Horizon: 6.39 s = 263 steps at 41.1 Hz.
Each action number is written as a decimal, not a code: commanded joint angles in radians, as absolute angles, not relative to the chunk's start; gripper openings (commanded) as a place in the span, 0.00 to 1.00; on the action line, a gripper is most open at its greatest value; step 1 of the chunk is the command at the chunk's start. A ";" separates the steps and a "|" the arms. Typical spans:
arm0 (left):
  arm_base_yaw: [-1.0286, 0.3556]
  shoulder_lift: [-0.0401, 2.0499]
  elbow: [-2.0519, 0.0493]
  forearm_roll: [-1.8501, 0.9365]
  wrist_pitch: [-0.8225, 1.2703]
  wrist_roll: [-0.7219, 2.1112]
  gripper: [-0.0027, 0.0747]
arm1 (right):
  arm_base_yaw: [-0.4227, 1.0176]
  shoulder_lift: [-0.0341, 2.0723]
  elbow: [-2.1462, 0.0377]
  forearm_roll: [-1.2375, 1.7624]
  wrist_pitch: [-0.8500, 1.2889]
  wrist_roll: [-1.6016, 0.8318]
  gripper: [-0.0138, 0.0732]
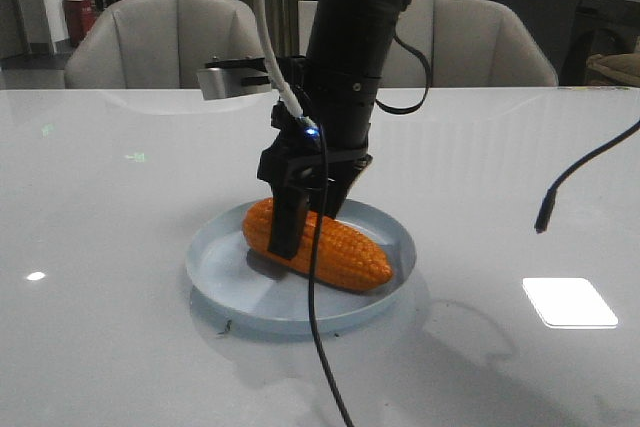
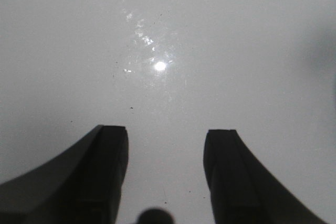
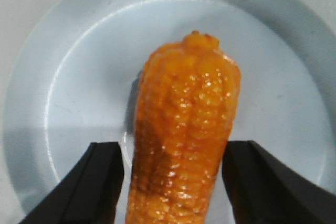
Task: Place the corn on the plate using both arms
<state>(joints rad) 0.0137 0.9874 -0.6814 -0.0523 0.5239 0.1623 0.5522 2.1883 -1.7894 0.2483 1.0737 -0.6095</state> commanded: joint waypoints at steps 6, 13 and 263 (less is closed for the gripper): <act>0.013 0.970 -0.710 -0.062 0.471 0.151 0.55 | 0.552 2.123 -1.948 0.267 1.164 -0.597 0.75; 0.013 0.970 -0.710 -0.062 0.471 0.151 0.55 | 0.552 2.123 -2.138 0.267 1.316 -0.596 0.75; 0.013 -0.021 0.044 -0.021 0.000 0.151 0.16 | 0.014 0.384 -0.517 0.279 0.516 -0.294 0.20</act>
<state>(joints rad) 0.0137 -0.0046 0.0062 -0.0185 0.0805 0.1623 0.0136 0.3977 -0.4932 0.2582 0.5728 -0.2911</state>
